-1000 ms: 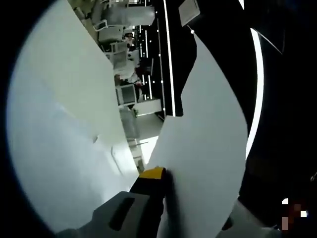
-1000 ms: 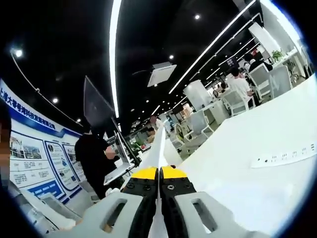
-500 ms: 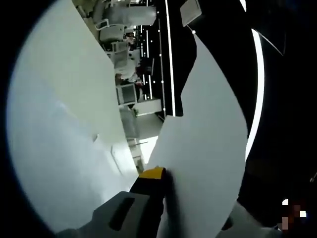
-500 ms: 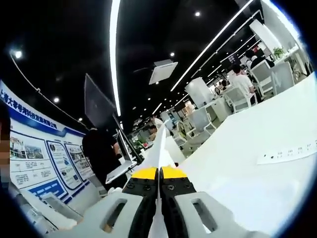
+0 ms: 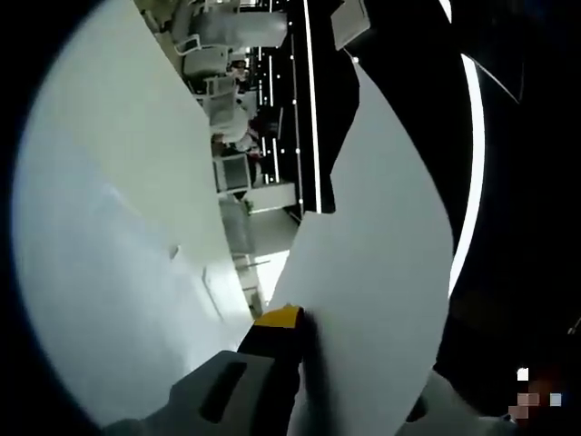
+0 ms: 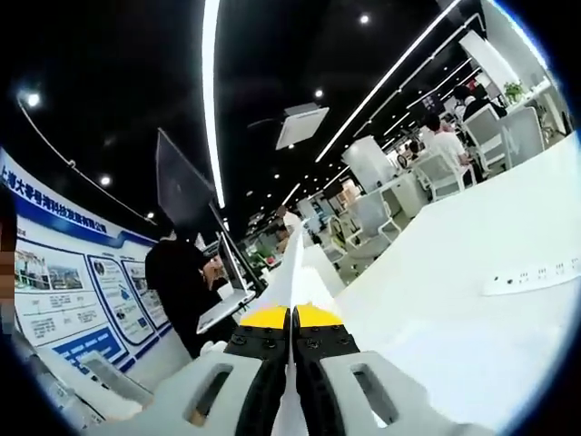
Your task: Organize the stack of printing papers by aligning and flattening the scattered papers on the table
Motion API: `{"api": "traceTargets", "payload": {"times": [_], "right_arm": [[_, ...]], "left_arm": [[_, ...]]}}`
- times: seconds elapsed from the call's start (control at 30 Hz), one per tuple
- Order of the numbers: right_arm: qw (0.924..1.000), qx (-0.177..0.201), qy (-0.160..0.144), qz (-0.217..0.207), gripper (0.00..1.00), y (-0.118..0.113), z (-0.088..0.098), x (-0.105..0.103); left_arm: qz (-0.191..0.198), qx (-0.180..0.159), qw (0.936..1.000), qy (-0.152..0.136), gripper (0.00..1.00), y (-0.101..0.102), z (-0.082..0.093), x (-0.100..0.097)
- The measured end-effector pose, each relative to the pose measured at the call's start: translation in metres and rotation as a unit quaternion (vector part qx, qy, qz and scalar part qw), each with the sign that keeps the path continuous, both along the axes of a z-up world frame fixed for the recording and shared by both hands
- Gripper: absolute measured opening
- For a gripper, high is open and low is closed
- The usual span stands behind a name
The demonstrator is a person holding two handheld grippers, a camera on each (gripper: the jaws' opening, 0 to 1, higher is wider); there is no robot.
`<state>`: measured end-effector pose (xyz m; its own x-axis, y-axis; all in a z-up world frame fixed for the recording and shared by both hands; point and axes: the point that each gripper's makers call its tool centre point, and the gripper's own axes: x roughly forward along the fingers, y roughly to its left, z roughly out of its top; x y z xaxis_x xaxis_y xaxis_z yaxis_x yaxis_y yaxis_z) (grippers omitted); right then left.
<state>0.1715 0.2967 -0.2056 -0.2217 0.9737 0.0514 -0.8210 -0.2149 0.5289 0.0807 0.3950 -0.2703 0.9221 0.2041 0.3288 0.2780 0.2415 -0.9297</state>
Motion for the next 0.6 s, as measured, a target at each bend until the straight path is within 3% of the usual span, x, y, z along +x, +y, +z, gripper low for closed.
{"api": "traceTargets", "payload": {"times": [0.6], "right_arm": [[1.0000, -0.002, 0.005, 0.000, 0.00, 0.0059, -0.0027, -0.0016]], "left_arm": [[0.003, -0.001, 1.0000, -0.007, 0.11, -0.0006, 0.0040, -0.0009]]}}
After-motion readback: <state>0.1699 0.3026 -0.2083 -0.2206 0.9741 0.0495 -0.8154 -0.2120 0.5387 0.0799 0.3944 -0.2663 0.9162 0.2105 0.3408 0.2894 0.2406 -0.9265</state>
